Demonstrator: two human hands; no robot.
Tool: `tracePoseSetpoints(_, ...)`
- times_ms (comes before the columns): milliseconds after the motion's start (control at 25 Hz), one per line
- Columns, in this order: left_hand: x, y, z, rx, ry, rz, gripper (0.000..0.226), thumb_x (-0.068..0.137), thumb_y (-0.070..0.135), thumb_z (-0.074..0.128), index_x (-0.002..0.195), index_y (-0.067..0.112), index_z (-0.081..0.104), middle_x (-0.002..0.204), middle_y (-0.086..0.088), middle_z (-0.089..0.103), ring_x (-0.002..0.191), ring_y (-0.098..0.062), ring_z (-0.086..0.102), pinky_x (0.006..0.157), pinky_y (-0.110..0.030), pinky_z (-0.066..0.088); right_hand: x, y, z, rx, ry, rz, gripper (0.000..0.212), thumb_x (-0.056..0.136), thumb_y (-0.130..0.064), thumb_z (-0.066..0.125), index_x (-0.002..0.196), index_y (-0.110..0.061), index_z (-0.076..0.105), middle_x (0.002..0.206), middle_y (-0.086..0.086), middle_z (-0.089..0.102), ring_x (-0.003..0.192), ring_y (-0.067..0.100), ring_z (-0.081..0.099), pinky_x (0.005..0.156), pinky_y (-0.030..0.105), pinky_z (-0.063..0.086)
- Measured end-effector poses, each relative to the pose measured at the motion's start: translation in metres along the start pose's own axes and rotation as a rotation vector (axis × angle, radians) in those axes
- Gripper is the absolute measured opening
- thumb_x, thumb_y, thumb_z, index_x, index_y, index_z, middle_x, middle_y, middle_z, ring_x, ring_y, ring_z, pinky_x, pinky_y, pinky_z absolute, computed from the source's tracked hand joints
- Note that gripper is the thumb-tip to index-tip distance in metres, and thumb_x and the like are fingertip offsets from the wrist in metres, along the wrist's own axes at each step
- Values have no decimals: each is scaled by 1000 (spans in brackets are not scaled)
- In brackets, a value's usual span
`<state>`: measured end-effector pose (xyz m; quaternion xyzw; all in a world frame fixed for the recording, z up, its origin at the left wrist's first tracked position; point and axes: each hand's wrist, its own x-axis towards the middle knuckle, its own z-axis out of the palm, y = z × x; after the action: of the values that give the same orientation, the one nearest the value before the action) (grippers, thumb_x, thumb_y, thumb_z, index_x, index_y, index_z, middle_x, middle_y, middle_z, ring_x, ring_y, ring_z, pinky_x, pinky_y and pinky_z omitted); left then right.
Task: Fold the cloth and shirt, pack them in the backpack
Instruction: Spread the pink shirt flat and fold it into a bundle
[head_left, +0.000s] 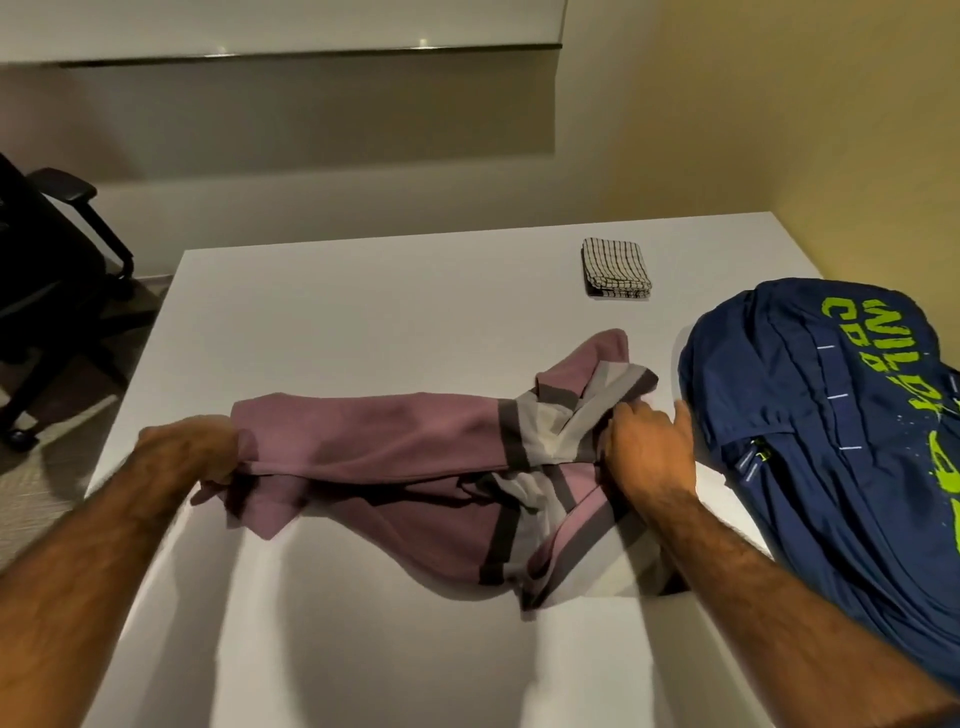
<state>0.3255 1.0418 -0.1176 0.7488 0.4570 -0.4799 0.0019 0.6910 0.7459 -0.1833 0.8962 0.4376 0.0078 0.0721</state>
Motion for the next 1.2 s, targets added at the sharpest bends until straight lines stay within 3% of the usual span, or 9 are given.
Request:
tracePoseSetpoints(200,32,-28,0,-235,244,39,13,88,15,70,76,10,71,71,1,63,70,-18,64,58,-22,41,19,-14,1,216,49,-300,39,103,-56,32,108,-30,59,109,-4,68,104,20,60,119,53,19)
tracePoseSetpoints(320,33,-38,6,-498,338,110,21,88,16,74,68,15,69,64,0,66,63,-15,60,54,-24,38,9,-1,4,79,102,-401,52,97,-71,39,104,-26,65,108,-3,65,105,22,60,115,55,28)
tracePoseSetpoints(520,32,-61,-2,-566,-90,121,6,89,14,76,83,13,76,71,1,70,62,-14,62,55,-22,47,31,-7,-33,31,26,-448,18,96,-35,50,97,-30,67,93,-3,68,73,11,51,76,28,40)
tracePoseSetpoints(600,37,-75,-22,-749,-12,91,4,90,9,73,89,9,77,79,-8,70,63,-20,59,54,-22,45,71,-23,-67,45,66,-309,18,91,-25,59,107,-25,68,94,4,71,70,19,56,67,30,43)
tracePoseSetpoints(680,50,-82,-46,-1098,499,-45,16,92,8,63,100,6,77,95,-17,72,73,-32,63,58,-26,53,118,-37,-97,238,177,-57,21,93,-16,54,109,-10,65,102,19,70,87,38,65,72,40,50)
tracePoseSetpoints(800,39,-49,-61,-1325,1089,-360,38,96,9,49,129,13,65,136,-18,57,119,-39,58,104,-43,47,161,-60,-121,748,295,148,38,102,-16,47,140,-10,50,128,17,65,116,38,61,91,41,48)
tracePoseSetpoints(1000,34,74,43,-1118,967,5,48,103,24,47,149,9,39,154,-17,40,133,-43,47,109,-59,41,98,-79,-52,665,175,68,44,98,-36,36,140,-27,40,131,11,54,116,35,56,93,46,49)
tracePoseSetpoints(1080,41,103,97,-880,810,-28,68,106,46,37,159,6,22,165,-20,24,148,-44,31,119,-62,28,46,-77,-7,532,-20,38,63,101,-54,26,156,-23,24,161,11,28,147,35,29,120,56,26)
tracePoseSetpoints(1200,37,111,135,-769,846,-34,79,104,56,28,161,3,14,167,-24,16,152,-45,18,121,-61,15,-12,-61,42,335,-184,32,80,96,-72,2,160,-26,-12,169,3,-13,155,25,-12,125,50,-5)
